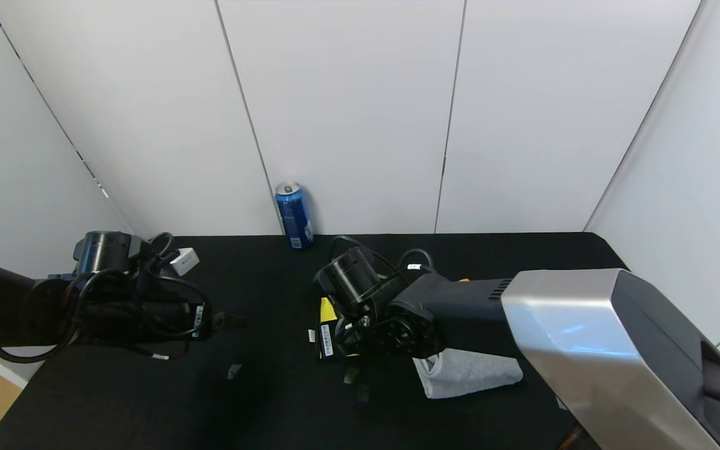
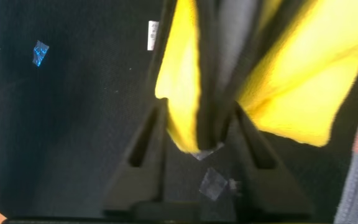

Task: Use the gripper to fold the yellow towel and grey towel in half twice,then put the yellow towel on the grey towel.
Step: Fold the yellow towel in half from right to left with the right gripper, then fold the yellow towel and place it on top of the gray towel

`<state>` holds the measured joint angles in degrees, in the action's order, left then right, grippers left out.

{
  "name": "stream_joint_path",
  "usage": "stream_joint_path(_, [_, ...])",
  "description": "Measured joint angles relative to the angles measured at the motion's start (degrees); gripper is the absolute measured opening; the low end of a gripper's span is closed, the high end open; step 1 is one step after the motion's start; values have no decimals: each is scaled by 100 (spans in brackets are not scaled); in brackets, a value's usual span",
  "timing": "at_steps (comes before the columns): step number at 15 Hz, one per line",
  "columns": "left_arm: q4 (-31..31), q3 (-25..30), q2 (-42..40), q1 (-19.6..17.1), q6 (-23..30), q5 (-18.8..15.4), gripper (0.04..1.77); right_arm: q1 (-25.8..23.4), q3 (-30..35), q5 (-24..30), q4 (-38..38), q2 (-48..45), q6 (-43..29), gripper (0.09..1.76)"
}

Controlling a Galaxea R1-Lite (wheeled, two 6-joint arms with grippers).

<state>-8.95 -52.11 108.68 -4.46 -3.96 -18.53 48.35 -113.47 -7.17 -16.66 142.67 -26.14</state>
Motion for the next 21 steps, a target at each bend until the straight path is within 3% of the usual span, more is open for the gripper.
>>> stream_joint_path(3, [0, 0, 0, 0, 0, 0, 172, 71, 0, -5, 9, 13, -24, 104])
stream_joint_path(7, [2, 0, 13, 2, 0, 0, 172, 197, 0, -5, 0, -101, -29, 131])
stream_joint_path(13, [2, 61, -2, 39, 22, -87, 172, -17, 57, -68, -93, -573, -33, 152])
stream_joint_path(15, [9, 149, -74, 118, 93, -464, 172, -224, 95, -74, -277, -658, -123, 156])
stream_joint_path(18, [4, 293, -187, 417, 806, -1117, 172, -478, 123, -20, -424, -669, -378, 161])
stream_joint_path(21, [-638, 430, -188, 857, 1783, -1306, 172, -563, 123, 4, -402, -564, -477, 164])
